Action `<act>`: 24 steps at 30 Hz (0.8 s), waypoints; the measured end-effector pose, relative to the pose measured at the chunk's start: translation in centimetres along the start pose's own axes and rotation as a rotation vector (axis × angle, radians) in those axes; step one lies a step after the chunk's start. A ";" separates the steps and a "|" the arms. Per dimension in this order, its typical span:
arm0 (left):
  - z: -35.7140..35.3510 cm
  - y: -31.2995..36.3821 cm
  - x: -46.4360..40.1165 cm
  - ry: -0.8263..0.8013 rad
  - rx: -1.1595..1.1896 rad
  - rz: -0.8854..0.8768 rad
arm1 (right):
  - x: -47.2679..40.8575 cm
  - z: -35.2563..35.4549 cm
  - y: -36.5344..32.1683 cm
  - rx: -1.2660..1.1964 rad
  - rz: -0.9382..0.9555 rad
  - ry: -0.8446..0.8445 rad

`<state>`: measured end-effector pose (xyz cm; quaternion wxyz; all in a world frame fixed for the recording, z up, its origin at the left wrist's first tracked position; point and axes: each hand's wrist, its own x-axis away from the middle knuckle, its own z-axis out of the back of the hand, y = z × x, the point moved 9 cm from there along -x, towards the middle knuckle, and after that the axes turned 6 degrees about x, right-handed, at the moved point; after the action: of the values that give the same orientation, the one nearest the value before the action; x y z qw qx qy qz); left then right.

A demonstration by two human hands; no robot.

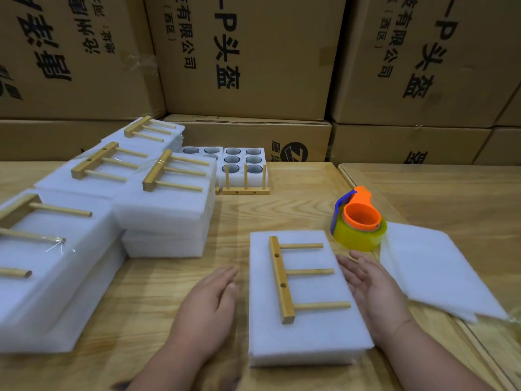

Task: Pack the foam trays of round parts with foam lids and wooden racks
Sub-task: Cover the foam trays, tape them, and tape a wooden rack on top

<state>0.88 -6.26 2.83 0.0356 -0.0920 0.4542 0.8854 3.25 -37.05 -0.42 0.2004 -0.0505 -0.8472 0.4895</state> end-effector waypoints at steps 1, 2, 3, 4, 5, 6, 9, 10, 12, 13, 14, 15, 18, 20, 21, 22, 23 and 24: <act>0.5 0.0 0.2 0.050 -0.035 -0.023 | -0.2 0.5 -0.2 0.000 0.011 0.037; 0.8 0.2 0.4 0.084 -0.049 -0.041 | -0.2 0.9 -0.4 0.032 0.033 0.068; 0.8 0.6 0.4 0.097 -0.063 -0.064 | -0.2 1.2 -0.8 0.109 0.060 0.093; 0.7 1.1 0.4 0.096 -0.093 -0.082 | -0.1 1.3 -1.5 0.234 0.100 0.118; 0.6 1.3 0.3 0.087 -0.125 -0.089 | 0.0 1.1 -2.7 0.406 0.161 0.143; 0.4 1.4 0.1 0.068 -0.152 -0.092 | 0.0 0.7 -4.3 0.598 0.246 0.167; -0.4 2.0 -0.2 0.026 -0.197 -0.142 | -0.3 -2.7 -9.8 1.024 0.574 0.193; -0.5 2.1 -0.2 0.022 -0.205 -0.148 | -0.7 -4.0 -11.4 1.100 0.660 0.198; -0.6 2.2 -0.2 0.022 -0.209 -0.162 | -2.6 -6.2 -13.4 1.239 0.722 0.204; -0.6 2.1 -0.3 0.027 -0.204 -0.158 | -3.9 -7.0 -13.8 1.339 0.697 0.213; -0.5 2.0 -0.3 0.030 -0.193 -0.148 | -5.3 -7.6 -13.8 1.461 0.634 0.215; -0.4 2.0 -0.3 0.031 -0.184 -0.137 | -6.7 -7.9 -13.5 1.584 0.542 0.213; -0.5 2.1 -0.3 0.022 -0.180 -0.139 | -9.7 -8.1 -11.3 1.800 0.229 0.144; -0.6 2.1 -0.3 0.020 -0.185 -0.145 | -10.6 -7.5 -10.0 1.835 0.114 0.145; -0.6 2.1 -0.3 0.018 -0.188 -0.144 | -10.6 -7.2 -9.9 1.819 0.108 0.192; -0.6 2.0 -0.4 0.016 -0.188 -0.143 | -10.5 -6.8 -9.8 1.763 0.138 0.256; -0.6 2.0 -0.4 0.015 -0.186 -0.143 | -10.3 -6.5 -10.0 1.690 0.203 0.323; -0.6 1.9 -0.5 0.012 -0.184 -0.142 | -9.9 -6.3 -10.1 1.605 0.286 0.370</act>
<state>1.13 -7.89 4.11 0.0868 -0.1322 0.3635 0.9181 15.89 -40.00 8.06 0.2474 -0.0792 -0.1800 0.9487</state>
